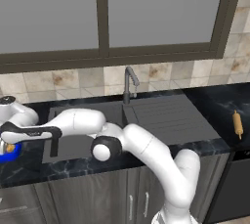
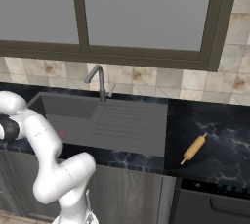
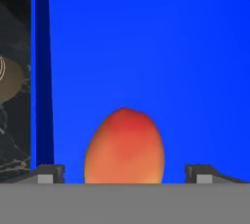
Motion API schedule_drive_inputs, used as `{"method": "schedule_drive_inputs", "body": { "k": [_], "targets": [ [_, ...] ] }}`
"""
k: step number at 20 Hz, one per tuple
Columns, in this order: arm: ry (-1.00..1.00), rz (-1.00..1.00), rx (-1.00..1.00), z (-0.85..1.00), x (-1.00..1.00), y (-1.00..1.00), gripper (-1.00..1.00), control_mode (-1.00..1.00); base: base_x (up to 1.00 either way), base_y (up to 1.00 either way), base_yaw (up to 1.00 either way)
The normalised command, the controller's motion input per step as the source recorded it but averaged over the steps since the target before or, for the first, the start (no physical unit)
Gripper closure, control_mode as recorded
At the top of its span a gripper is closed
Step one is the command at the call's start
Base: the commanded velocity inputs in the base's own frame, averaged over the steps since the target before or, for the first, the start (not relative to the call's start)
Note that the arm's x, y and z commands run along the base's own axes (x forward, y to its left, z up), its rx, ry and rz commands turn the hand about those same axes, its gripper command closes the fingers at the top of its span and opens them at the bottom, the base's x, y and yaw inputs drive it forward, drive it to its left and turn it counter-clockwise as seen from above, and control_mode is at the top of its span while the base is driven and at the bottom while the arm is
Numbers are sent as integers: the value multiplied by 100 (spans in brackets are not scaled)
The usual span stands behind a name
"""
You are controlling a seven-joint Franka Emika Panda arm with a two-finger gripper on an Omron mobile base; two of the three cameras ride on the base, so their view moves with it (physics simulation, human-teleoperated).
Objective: Pick up all produce items and place them in the sink. Turn on the sink faucet to wash them. Then turn the sink off and put them in the tray.
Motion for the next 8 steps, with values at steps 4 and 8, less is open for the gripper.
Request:
{"method": "schedule_drive_inputs", "body": {
  "k": [4,8],
  "targets": [
    [9,0,-15,63,13,20,-100,-100,0,0,0],
    [9,0,-15,61,6,17,-100,-100,0,0,0]
  ]
}}
